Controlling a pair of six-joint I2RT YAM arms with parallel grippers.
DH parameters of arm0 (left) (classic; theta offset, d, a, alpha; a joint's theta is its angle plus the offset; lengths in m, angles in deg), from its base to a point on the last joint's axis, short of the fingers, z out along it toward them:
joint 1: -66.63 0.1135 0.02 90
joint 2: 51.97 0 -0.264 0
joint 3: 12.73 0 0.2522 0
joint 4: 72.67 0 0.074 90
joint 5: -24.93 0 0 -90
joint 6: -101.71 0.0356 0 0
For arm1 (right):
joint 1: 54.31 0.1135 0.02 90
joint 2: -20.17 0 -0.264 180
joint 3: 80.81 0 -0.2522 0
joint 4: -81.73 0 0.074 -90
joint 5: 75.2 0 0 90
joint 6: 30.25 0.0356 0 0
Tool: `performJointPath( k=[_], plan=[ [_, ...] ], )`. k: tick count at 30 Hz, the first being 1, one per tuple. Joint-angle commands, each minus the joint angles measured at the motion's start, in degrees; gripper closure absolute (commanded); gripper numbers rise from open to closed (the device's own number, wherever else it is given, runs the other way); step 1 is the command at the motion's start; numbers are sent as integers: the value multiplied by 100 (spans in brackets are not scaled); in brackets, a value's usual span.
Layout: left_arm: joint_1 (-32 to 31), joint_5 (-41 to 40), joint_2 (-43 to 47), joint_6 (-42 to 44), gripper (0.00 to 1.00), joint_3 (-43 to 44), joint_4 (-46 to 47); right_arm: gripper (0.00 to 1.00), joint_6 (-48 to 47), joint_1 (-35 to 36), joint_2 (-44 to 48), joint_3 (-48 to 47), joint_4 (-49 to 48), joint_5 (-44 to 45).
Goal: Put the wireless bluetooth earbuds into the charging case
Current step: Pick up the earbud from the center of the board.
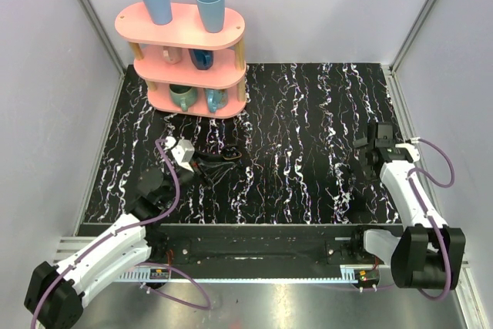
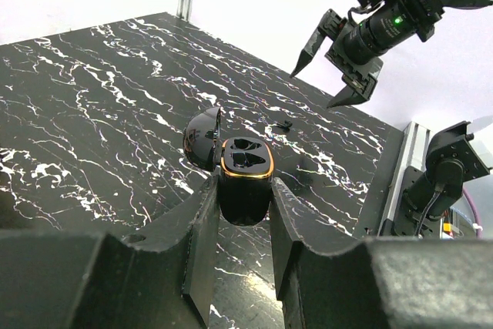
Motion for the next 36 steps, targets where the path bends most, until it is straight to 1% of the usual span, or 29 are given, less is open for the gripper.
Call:
performJointPath(
  k=[1,2,5,9,10,11,12,14,19,22,29,32,36],
  plan=[
    [-11,121,90,90,100,231,178,1,544,-254,-367,101,-197,-619],
    [-11,112,98,134,100,231,117,1,544,-289,-612,93,-268,-977],
    [-11,51,133,187,100,257,29,4,614,-307,-991,22,-286,-1401],
    [-11,7,160,196,100,240,20,10,877,-307,-1089,189,-496,-1499],
    [-11,6,169,196,100,240,2,15,939,-307,-1080,215,-523,-1447],
    [-11,-2,186,213,100,248,-24,24,1061,-307,-1037,233,-593,-1325],
    [-11,-20,186,213,100,248,-24,26,1115,-307,-993,285,-611,-1271],
    [-11,-46,178,222,100,248,-7,25,1264,-307,-887,321,-664,-1070],
    [-11,-29,81,170,100,248,90,31,1555,-307,-781,400,-672,-814],
    [-11,15,11,134,100,257,143,34,1695,-307,-886,400,-708,-647],
    [-11,24,-7,117,100,257,108,35,1669,-316,-1413,207,-769,-621],
    [-11,-20,19,125,100,240,82,36,1721,-316,-1493,207,-830,-647],
    [-11,-73,28,134,100,248,73,39,1783,-316,-1555,277,-919,-498]
  ],
)
